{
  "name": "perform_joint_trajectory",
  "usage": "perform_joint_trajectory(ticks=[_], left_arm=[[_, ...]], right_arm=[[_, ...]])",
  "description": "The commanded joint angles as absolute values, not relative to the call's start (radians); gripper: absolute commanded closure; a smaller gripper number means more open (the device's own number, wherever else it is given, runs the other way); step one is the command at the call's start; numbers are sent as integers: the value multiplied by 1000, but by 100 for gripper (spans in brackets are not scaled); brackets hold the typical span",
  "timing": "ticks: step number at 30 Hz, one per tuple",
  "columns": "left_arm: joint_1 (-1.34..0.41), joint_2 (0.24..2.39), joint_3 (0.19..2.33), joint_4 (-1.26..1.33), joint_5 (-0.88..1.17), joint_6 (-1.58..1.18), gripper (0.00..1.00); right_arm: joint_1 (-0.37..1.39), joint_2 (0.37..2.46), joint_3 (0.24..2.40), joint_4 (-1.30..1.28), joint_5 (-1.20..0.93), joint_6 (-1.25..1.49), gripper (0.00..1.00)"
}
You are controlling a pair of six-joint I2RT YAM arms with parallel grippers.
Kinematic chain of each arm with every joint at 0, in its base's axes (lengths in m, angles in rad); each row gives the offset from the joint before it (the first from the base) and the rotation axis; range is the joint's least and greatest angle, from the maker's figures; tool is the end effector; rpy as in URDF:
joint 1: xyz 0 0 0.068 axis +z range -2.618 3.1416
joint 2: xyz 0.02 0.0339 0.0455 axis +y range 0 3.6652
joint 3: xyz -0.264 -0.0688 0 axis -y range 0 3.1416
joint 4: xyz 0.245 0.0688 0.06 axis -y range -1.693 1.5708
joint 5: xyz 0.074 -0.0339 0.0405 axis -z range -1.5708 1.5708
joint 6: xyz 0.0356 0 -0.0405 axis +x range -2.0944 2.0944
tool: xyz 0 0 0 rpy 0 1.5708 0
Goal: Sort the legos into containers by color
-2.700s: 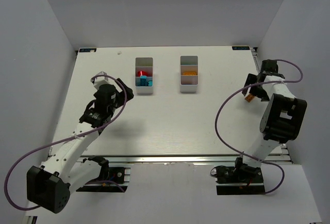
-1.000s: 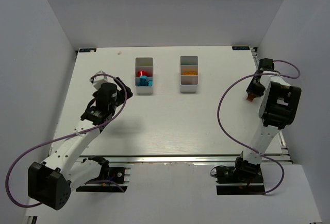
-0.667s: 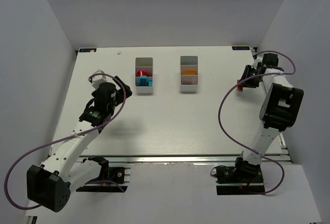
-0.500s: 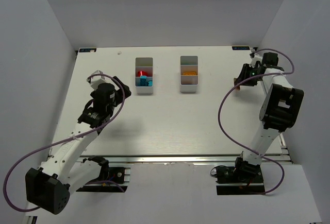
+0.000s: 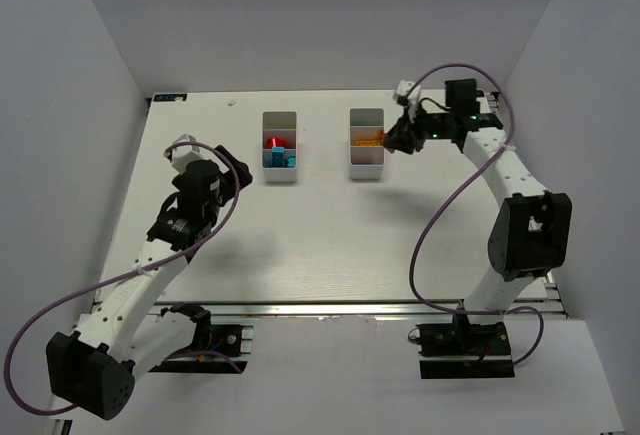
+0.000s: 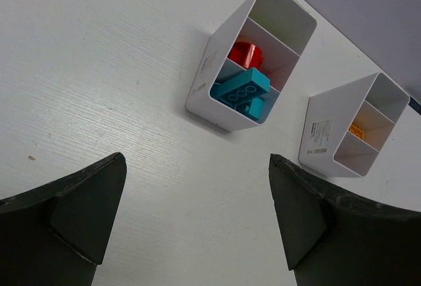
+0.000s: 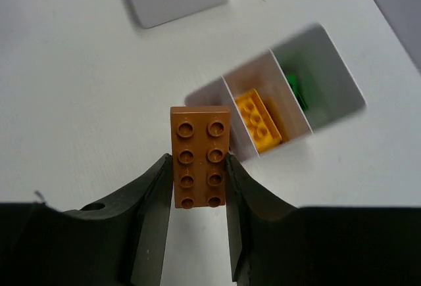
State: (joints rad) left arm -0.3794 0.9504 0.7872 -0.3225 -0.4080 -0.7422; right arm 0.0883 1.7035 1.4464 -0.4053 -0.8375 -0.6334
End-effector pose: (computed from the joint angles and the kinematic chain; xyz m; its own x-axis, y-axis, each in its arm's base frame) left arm 0.2025 -0.0655 0.2979 -0.3291 -0.5367 -0.7769 -0.2828 0.8410 -0.4612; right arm 0.3804 0.0602 0.3107 -0.1134 -0.4078 -0.9060 -0.8805 0.4636 -0.0984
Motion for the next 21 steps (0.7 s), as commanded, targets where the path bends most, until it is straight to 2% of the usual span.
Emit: perform_joint_trajectory(ticks=[1, 8, 16, 21], left_arm=[[-374, 914, 827, -342, -425, -744, 2], [-374, 871, 815, -371, -440, -761, 2], [-374, 834, 788, -380, -448, -772, 2], [-374, 836, 788, -379, -449, -769, 2]], right_arm=[[181, 1732, 1525, -559, -867, -1047, 100], [290, 1813, 1565, -457, -622, -1095, 100], [334, 1845, 1500, -373, -519, -1115, 99], [341, 1862, 1488, -328, -482, -1078, 89]])
